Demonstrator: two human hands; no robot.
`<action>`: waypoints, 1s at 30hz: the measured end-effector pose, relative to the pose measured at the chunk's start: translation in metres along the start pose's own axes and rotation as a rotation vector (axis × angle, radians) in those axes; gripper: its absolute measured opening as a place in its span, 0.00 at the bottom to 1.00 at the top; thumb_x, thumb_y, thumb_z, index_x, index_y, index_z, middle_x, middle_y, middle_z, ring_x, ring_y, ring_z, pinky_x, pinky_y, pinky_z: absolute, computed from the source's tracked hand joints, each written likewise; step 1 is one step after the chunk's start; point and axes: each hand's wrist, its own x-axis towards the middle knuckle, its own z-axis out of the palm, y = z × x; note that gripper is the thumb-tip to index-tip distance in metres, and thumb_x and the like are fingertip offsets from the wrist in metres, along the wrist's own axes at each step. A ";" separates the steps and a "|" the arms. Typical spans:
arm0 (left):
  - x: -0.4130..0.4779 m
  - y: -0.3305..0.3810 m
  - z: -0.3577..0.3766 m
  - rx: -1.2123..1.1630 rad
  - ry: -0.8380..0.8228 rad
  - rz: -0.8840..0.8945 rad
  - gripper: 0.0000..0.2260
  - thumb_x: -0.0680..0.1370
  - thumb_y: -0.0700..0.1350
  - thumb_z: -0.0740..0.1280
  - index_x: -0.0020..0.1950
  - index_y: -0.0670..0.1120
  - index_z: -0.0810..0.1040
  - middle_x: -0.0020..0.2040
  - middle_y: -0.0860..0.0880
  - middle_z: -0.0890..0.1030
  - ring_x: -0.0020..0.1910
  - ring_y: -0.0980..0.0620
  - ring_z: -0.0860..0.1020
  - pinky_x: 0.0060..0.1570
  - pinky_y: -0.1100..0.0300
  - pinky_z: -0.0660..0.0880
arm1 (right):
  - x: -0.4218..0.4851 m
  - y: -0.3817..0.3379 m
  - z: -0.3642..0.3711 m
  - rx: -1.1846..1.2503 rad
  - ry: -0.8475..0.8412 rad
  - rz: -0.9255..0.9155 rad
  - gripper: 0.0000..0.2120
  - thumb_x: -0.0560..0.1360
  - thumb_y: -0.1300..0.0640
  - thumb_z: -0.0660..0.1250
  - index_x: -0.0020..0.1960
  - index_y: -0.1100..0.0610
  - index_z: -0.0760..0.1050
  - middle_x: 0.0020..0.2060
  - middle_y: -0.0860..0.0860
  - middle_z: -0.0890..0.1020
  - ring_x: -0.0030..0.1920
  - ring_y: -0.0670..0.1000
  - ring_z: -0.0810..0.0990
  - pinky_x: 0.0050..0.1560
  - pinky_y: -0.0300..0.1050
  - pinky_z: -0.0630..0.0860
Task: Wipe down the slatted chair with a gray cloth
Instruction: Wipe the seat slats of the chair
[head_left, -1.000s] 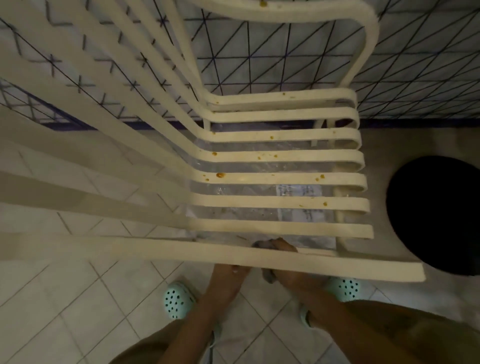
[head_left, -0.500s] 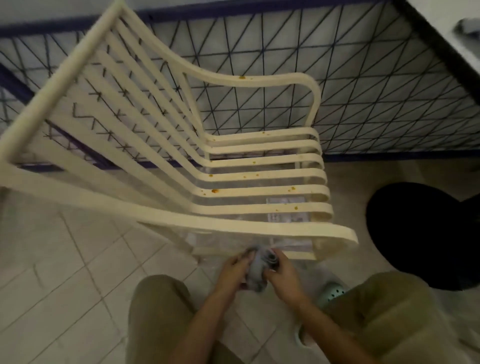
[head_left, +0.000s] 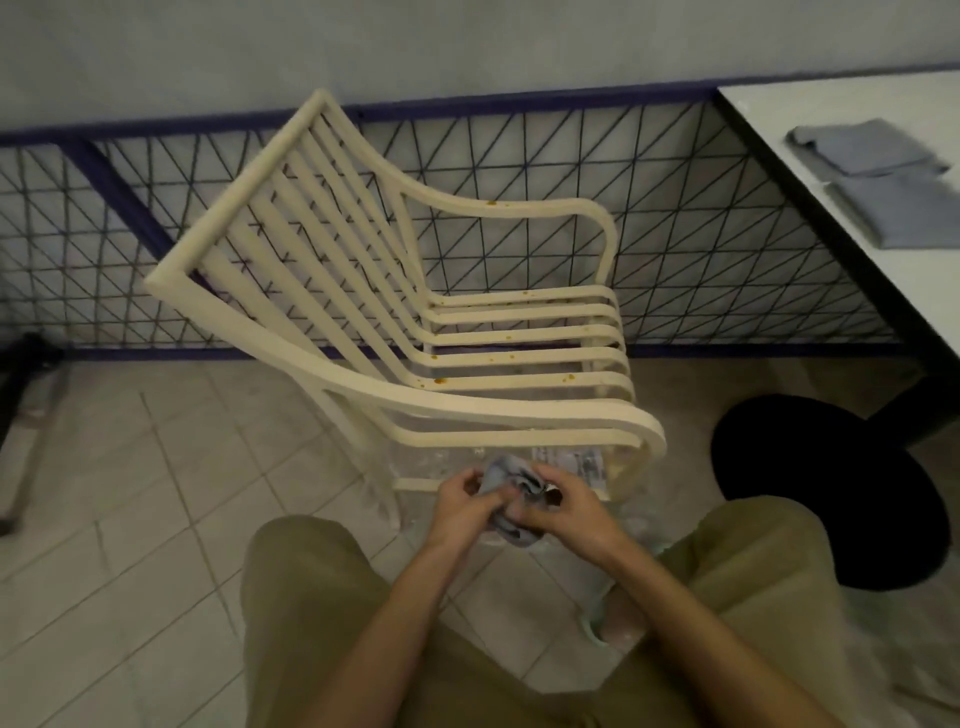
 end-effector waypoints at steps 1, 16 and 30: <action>-0.009 0.008 -0.001 -0.024 -0.033 0.014 0.08 0.72 0.36 0.73 0.49 0.41 0.78 0.46 0.41 0.83 0.45 0.42 0.82 0.43 0.49 0.81 | -0.006 -0.008 -0.003 -0.026 0.012 -0.041 0.23 0.68 0.53 0.76 0.61 0.53 0.77 0.53 0.48 0.82 0.54 0.46 0.80 0.54 0.42 0.78; 0.102 0.135 0.000 0.473 -0.110 0.503 0.02 0.76 0.45 0.70 0.45 0.51 0.81 0.41 0.54 0.83 0.42 0.55 0.81 0.43 0.58 0.78 | 0.116 -0.051 -0.149 -0.448 0.267 -0.145 0.07 0.72 0.60 0.73 0.50 0.57 0.81 0.46 0.51 0.75 0.46 0.46 0.75 0.43 0.35 0.71; 0.131 0.105 0.007 1.084 -0.491 0.491 0.26 0.67 0.75 0.58 0.55 0.62 0.81 0.47 0.65 0.81 0.40 0.65 0.77 0.42 0.66 0.75 | 0.196 0.092 -0.165 -0.975 -0.241 -0.080 0.14 0.72 0.59 0.72 0.57 0.51 0.80 0.43 0.44 0.69 0.43 0.52 0.77 0.42 0.41 0.70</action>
